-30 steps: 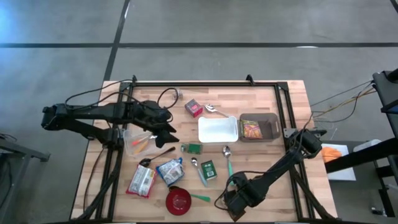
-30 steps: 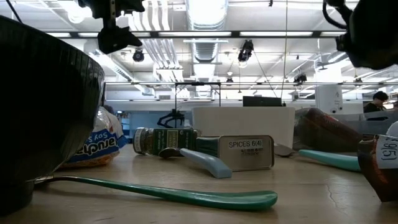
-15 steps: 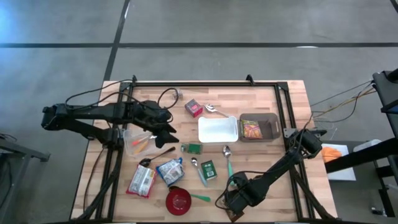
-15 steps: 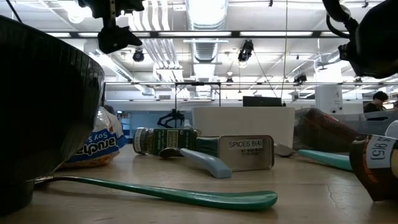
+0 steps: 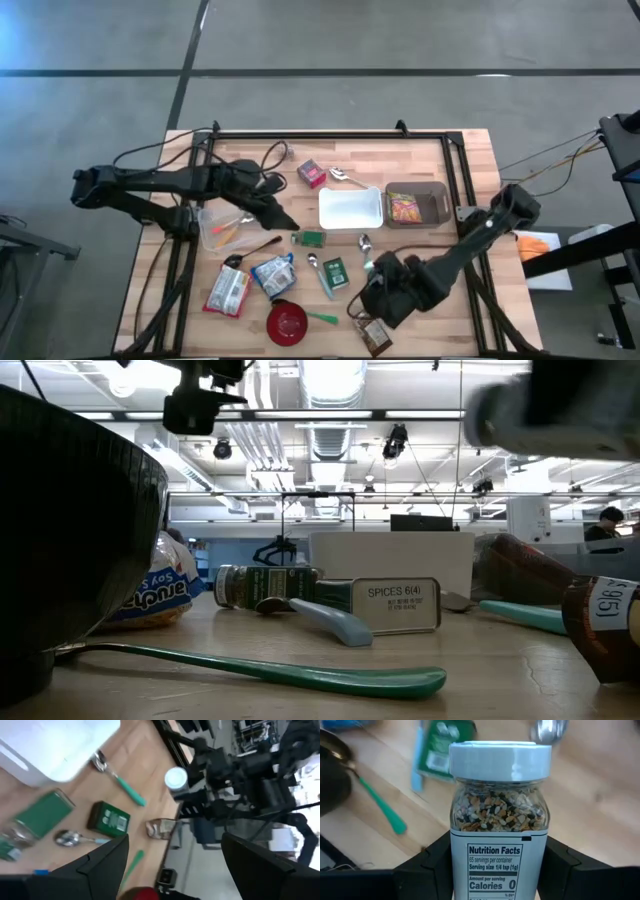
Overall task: Pick & Place Food Item
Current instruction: Put the white seasoning bottle into the white bin
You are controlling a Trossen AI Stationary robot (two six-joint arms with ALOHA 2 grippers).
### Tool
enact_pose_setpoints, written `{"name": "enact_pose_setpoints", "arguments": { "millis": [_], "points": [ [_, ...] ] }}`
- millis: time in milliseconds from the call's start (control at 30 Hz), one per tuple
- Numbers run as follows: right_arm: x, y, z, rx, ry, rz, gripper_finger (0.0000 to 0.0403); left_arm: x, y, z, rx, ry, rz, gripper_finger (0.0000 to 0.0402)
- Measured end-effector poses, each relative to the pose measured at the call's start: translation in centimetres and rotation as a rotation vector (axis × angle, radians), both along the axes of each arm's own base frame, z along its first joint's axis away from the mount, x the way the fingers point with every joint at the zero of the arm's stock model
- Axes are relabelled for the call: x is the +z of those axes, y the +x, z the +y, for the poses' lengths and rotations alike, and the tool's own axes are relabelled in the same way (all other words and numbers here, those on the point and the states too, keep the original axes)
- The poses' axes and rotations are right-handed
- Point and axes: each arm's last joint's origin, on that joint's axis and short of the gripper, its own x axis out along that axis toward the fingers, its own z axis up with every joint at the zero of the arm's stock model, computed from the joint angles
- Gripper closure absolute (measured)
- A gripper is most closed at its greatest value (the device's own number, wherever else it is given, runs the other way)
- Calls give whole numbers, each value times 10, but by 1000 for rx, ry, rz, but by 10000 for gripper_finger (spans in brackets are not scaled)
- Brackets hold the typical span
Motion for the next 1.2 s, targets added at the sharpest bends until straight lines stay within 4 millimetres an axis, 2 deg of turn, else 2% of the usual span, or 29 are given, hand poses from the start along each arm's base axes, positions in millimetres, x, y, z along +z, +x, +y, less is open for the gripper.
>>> {"name": "enact_pose_setpoints", "arguments": {
  "millis": [333, 567, 700, 867, 1200],
  "points": [
    [26, 26, -47, 310, -106, -62, 212, -30, 34, 11, 8, -159, 81, 82],
    [33, 46, -75, 395, -115, -83, 212, -42, 51, 12, -29, -227, 69, 82],
    [38, 53, -82, 433, -138, -105, 212, -48, 61, 13, -21, -238, 82, 82],
    [37, 58, -89, 459, -121, -101, 212, -45, 81, 15, -22, -245, 63, 82],
    [37, 59, -91, 449, -133, -100, 212, -51, 107, 16, -57, -266, 89, 82]
  ]
}}
